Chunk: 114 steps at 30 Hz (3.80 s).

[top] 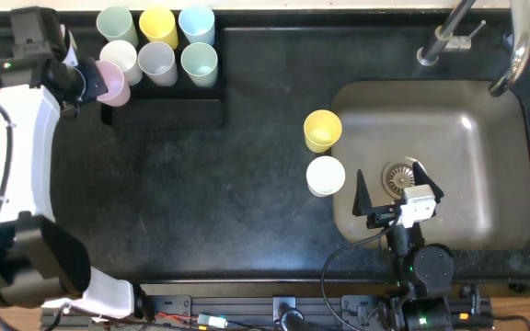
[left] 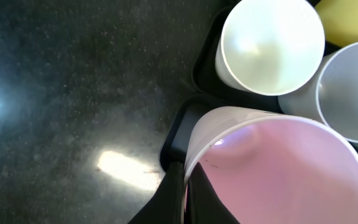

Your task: Store Cups

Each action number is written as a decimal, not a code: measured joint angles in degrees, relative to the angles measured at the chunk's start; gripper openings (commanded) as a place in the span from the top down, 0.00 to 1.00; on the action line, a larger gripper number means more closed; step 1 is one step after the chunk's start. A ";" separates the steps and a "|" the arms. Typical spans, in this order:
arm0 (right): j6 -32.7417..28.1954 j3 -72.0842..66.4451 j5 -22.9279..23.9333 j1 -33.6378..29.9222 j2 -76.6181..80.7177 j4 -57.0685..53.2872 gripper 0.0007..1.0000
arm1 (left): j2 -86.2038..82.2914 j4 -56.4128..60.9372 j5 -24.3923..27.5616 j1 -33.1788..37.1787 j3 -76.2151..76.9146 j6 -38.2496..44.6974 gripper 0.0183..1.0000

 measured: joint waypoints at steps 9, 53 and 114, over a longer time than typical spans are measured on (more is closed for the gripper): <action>-0.02 0.00 0.02 0.00 0.00 0.02 0.00 | 3.54 0.90 0.55 0.00 0.00 0.15 0.98; -0.04 0.00 0.02 0.00 0.00 0.02 0.00 | -12.57 0.39 0.22 -5.42 -0.22 -0.76 0.22; 0.02 0.00 0.02 0.00 0.00 0.02 0.00 | 23.65 1.53 -1.84 -53.53 16.63 -27.15 0.98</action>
